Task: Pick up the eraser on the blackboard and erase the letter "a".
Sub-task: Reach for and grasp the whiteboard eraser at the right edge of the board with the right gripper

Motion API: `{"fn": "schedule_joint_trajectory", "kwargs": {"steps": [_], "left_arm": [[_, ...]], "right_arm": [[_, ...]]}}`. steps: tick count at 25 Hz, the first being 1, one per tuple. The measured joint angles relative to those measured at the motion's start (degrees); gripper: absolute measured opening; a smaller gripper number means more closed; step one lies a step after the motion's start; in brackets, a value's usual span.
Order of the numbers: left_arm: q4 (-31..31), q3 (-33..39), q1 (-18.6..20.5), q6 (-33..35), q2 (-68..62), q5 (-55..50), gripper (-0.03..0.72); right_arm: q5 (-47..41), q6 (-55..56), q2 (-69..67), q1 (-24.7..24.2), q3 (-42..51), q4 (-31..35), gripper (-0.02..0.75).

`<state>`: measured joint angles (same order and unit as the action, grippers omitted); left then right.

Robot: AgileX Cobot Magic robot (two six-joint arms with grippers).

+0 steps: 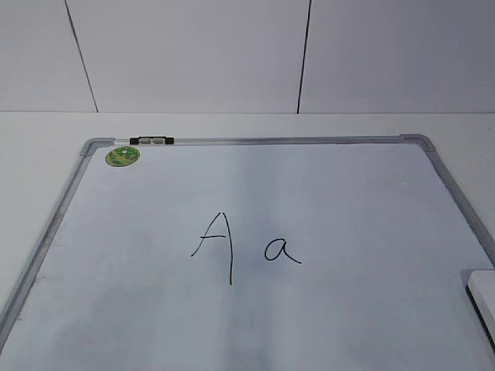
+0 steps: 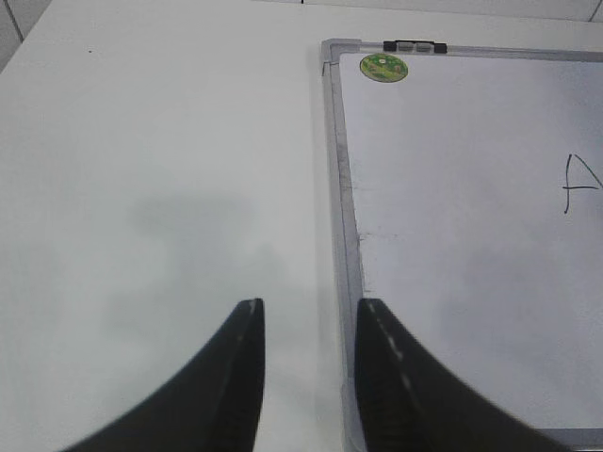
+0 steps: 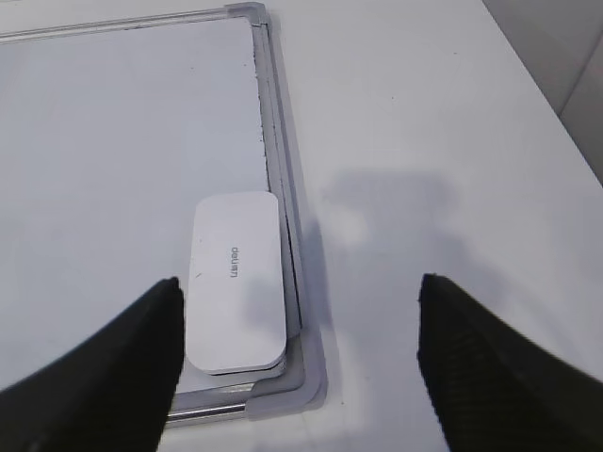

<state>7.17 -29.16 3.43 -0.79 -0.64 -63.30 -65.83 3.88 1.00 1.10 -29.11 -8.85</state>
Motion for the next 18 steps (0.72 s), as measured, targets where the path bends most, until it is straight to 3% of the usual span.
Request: {"fn": "schedule_joint_trajectory", "kwargs": {"steps": [18], "left_arm": [[0.0,0.0,0.0,0.0,0.0,0.0,0.245]], "right_arm": [[0.0,0.0,0.0,0.0,0.0,0.0,0.592]]}}
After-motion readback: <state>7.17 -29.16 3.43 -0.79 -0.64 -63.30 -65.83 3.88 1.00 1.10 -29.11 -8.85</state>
